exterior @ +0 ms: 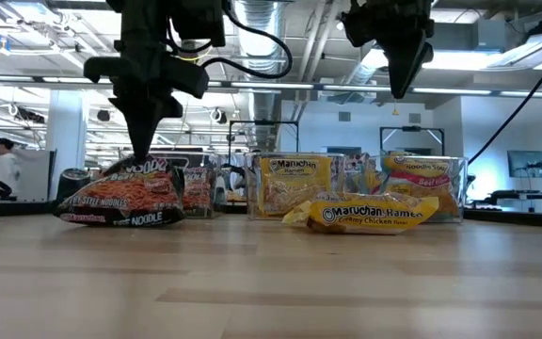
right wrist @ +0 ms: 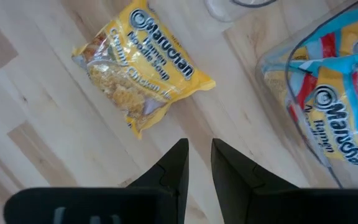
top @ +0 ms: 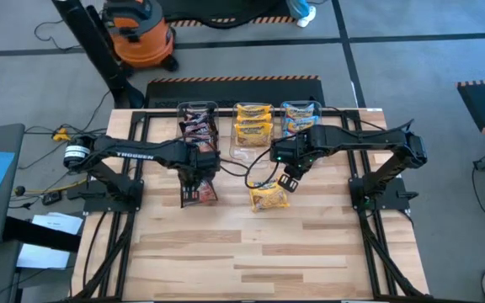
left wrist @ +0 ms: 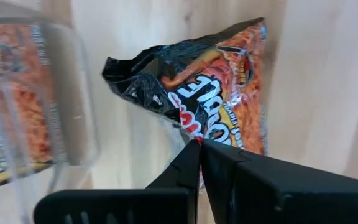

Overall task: Sort Maruchan noodles
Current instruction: Put the black noodle pack into the left transparent bin

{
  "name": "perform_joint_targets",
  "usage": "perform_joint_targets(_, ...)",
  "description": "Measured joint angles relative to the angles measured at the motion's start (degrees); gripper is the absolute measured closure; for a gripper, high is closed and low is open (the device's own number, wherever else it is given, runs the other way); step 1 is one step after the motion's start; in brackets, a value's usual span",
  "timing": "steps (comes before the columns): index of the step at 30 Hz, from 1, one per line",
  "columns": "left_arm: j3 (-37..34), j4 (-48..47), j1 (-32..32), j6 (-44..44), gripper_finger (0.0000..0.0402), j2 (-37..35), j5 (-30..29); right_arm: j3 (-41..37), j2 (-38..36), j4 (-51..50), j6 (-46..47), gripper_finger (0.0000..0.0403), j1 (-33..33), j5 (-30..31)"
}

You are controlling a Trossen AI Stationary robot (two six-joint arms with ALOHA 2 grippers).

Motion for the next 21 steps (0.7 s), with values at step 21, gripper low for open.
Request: perform_joint_targets(21, 0.0, -2.2, 6.7, -1.8, 0.0390, 0.0, 8.2, 0.0, 0.0, 0.0, 4.6, 0.0310, 0.1, 0.9)
